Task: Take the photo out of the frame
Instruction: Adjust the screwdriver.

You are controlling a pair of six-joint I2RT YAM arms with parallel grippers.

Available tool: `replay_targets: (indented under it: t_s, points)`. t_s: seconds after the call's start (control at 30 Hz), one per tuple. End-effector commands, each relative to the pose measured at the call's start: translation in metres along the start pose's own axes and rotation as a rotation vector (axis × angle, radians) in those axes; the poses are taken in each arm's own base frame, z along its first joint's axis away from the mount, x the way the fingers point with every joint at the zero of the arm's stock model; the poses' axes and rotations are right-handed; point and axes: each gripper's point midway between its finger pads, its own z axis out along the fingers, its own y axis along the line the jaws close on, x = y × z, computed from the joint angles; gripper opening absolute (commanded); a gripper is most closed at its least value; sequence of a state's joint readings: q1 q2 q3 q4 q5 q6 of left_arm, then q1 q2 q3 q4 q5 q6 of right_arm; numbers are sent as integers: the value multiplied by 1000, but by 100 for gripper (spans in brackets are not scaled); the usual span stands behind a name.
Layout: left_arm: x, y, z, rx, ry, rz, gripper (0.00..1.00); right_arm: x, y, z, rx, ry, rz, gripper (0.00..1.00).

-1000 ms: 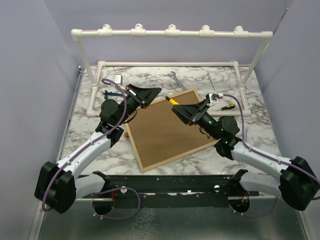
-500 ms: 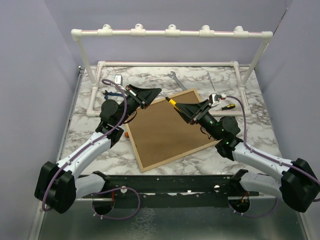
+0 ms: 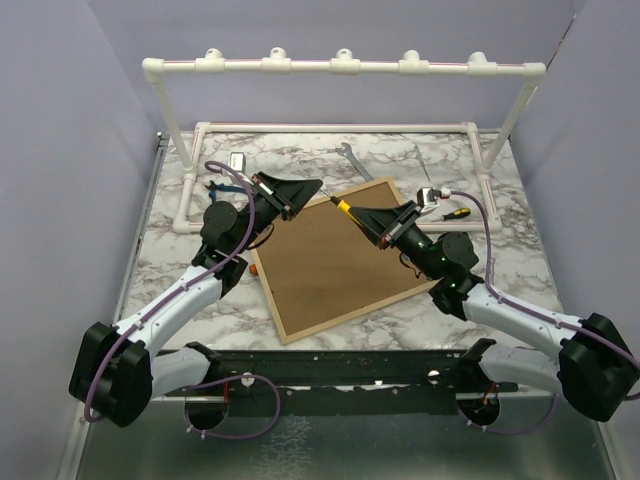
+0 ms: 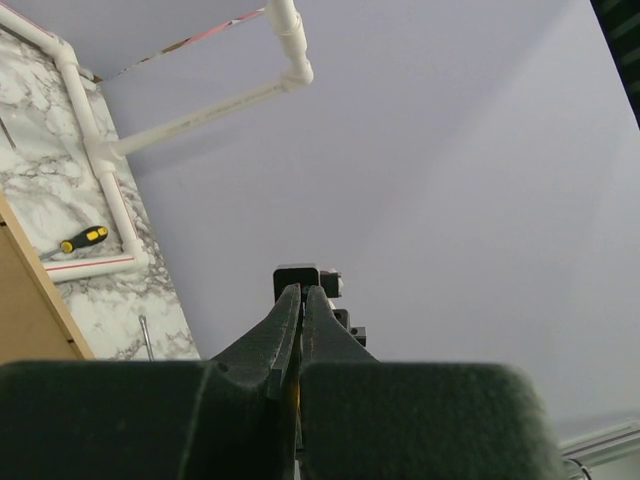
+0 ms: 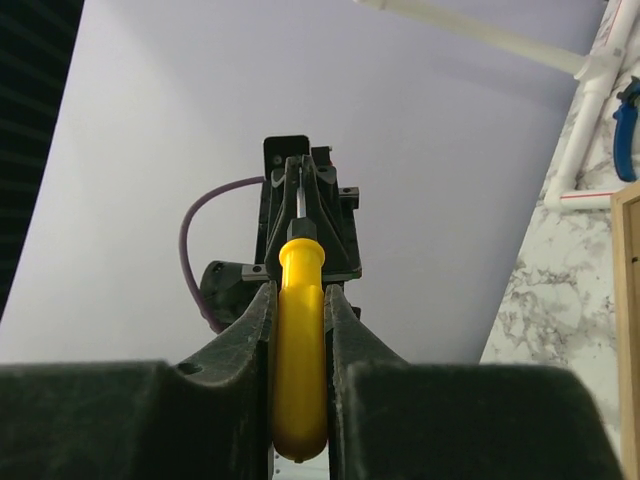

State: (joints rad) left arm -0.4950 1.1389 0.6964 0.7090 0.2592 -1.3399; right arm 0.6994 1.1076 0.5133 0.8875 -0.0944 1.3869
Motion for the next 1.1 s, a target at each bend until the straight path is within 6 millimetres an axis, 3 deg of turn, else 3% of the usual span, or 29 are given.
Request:
replay_targets:
  t_s: [0.0, 0.1, 0.13, 0.27, 0.43, 0.57, 0.67, 0.8, 1.07]
  points:
    - [0, -3, -1, 21, -3, 23, 0, 2, 5, 4, -24, 5, 4, 10]
    - [0, -3, 0, 21, 0, 26, 0, 3, 5, 4, -28, 11, 5, 1]
    - [0, -1, -1, 14, 0, 26, 5, 3, 3, 3, -22, 9, 1, 1]
    - [-4, 19, -4, -98, -10, 56, 46, -1, -21, -3, 93, -11, -56, 1]
    - [-21, 78, -35, -477, -8, 227, 71, 1, -75, -29, 370, 72, -328, 1]
    - [-27, 125, -81, -702, 46, 294, 71, 13, -119, -54, 530, 332, -557, 1]
    - [-22, 157, -114, -817, 76, 292, 66, 25, -135, -63, 477, 546, -544, 1]
    - [-10, 184, -145, -902, 91, 269, 62, 13, -140, -61, 405, 618, -492, 1]
    - [3, 215, -188, -1051, 83, 223, 55, -5, -143, -48, 358, 648, -449, 0]
